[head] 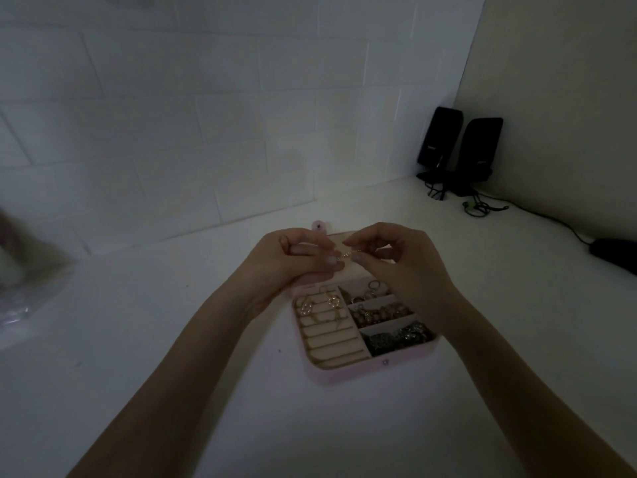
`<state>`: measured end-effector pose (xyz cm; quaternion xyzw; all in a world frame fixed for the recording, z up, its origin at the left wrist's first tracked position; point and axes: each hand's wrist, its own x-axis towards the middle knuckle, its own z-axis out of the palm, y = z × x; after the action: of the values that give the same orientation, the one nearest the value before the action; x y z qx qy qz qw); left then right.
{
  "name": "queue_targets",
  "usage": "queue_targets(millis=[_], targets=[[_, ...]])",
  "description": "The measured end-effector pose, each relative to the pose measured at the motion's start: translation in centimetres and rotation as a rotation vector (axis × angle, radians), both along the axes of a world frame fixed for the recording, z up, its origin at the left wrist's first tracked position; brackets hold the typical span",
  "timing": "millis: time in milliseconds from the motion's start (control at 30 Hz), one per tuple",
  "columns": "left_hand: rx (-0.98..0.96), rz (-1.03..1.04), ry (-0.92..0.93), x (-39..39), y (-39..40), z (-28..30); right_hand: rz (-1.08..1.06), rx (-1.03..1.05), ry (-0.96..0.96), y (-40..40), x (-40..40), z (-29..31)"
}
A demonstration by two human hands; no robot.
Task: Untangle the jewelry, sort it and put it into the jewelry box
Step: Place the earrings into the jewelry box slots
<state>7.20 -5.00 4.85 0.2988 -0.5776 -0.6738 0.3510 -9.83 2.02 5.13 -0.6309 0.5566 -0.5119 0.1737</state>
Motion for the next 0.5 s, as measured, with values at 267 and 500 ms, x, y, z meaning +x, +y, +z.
queue_targets(millis=[267,500], targets=[[-0.116,0.086,0.065,0.02,-0.01,0.16,-0.036,-0.007,0.032,-0.02,-0.07,-0.10],[-0.202,0.155,0.095,0.06,-0.24,0.03,-0.010,-0.019,0.054,0.24,0.40,-0.03]])
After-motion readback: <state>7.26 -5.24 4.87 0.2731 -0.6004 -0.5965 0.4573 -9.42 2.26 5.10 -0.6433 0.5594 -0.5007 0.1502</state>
